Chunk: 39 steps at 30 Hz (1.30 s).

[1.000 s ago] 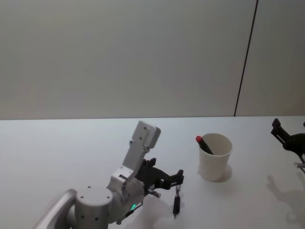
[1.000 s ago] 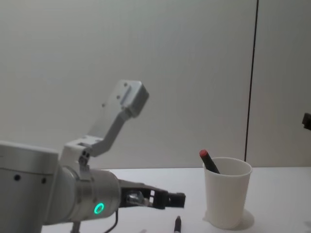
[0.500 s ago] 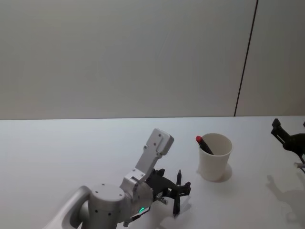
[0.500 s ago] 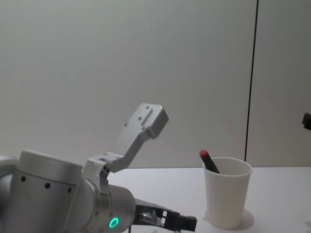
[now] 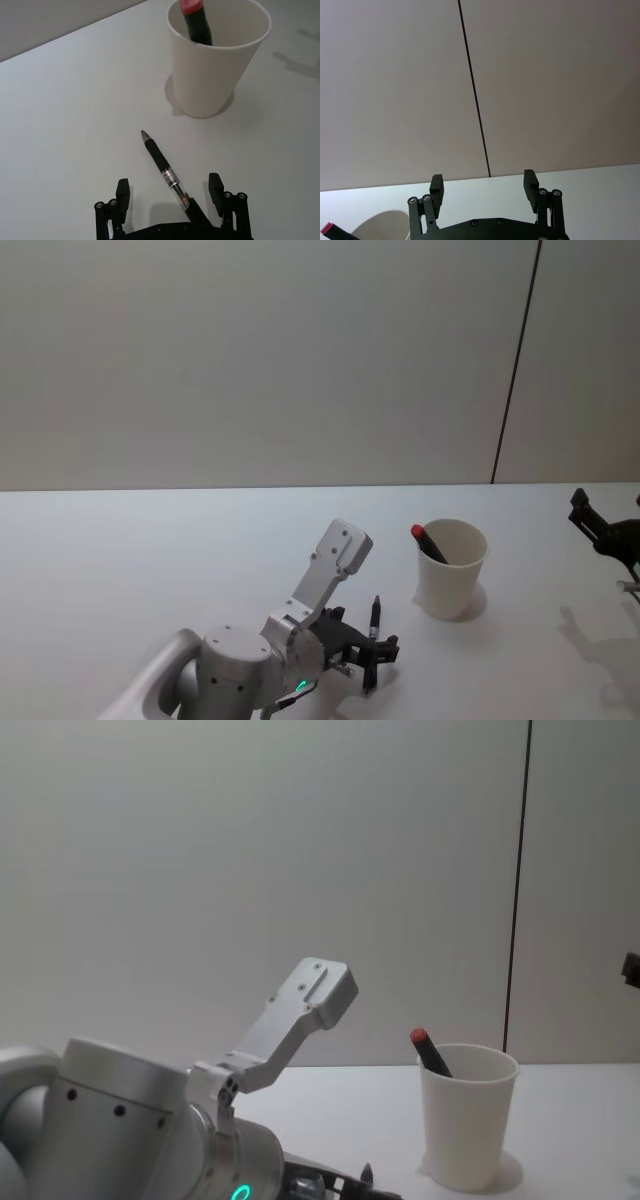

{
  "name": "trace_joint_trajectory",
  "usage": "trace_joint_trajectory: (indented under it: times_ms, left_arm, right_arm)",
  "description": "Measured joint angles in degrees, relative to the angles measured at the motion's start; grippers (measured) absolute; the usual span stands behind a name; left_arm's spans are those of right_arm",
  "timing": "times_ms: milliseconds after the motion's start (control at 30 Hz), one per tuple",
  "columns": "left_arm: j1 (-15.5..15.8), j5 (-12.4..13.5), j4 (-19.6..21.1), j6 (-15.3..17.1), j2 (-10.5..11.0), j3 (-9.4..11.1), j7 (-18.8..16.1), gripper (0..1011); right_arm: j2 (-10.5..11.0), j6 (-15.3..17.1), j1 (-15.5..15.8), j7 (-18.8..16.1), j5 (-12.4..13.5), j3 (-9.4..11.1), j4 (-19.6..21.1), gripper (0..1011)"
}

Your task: Place the pen into the pen holder.

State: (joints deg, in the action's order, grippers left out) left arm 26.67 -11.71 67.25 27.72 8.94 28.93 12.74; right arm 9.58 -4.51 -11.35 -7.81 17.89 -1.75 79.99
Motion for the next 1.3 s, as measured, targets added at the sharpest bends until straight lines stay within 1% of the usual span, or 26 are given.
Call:
trace_joint_trajectory:
  times_ms: [233,300,333,433,567,700,733,800,833,967,1000,1100,1133,1200,1267,1300]
  left_arm:
    - [0.2,0.5,0.1,2.6,-0.4,0.1,-2.2,1004]
    - [0.3,0.6,0.3,4.0,-0.7,0.1,-3.6,1004]
    - [0.3,0.6,0.3,4.0,-0.7,0.1,-3.6,1004]
    - [0.5,0.6,0.5,5.7,-1.2,0.1,-5.6,1004]
    - [0.6,0.6,0.7,6.9,-1.6,0.1,-7.4,1004]
    - [0.7,0.5,0.7,7.7,-1.9,0.0,-9.1,967]
    - [0.7,0.5,0.8,7.8,-1.9,0.0,-9.3,927]
    - [0.7,0.4,0.8,8.0,-2.1,0.0,-9.9,883]
    - [0.7,0.4,0.8,8.1,-2.1,0.0,-10.1,883]
    - [1.0,0.4,0.6,8.9,-2.5,-0.1,-10.6,718]
    - [1.0,0.4,0.6,8.9,-2.5,-0.1,-10.6,718]
    - [1.2,0.5,0.2,9.5,-2.7,-0.1,-10.6,600]
    - [1.4,0.6,0.0,9.9,-2.9,-0.1,-10.6,590]
    - [1.5,0.8,-0.1,10.3,-3.0,-0.1,-10.6,500]
    - [1.7,1.0,-0.4,10.8,-3.2,-0.1,-10.6,457]
    - [1.9,1.2,-0.6,11.2,-3.3,-0.1,-10.6,394]
  right_arm:
    - [0.0,0.0,0.0,0.0,0.0,0.0,0.0,1001]
    - [0.0,0.0,0.0,0.0,0.0,0.0,0.0,1001]
    - [0.0,0.0,0.0,0.0,0.0,0.0,0.0,1001]
    - [0.0,0.0,0.0,0.0,0.0,0.0,0.0,1001]
    - [0.0,0.0,0.0,0.0,0.0,0.0,0.0,1001]
    - [0.0,0.0,0.0,0.0,0.0,0.0,0.0,1001]
    - [0.0,0.0,0.0,0.0,0.0,0.0,0.0,1001]
    - [0.0,0.0,0.0,0.0,0.0,0.0,0.0,1001]
    - [0.0,0.0,0.0,0.0,0.0,0.0,0.0,1001]
    - [0.0,0.0,0.0,0.0,0.0,0.0,0.0,1001]
    - [0.0,0.0,0.0,0.0,0.0,0.0,0.0,1001]
    - [0.0,0.0,0.0,0.0,0.0,0.0,0.0,1001]
    - [0.0,0.0,0.0,0.0,0.0,0.0,0.0,1001]
    - [0.0,0.0,0.0,0.0,0.0,0.0,0.0,1001]
    - [0.0,0.0,0.0,0.0,0.0,0.0,0.0,1001]
    - [0.0,0.0,0.0,0.0,0.0,0.0,0.0,1001]
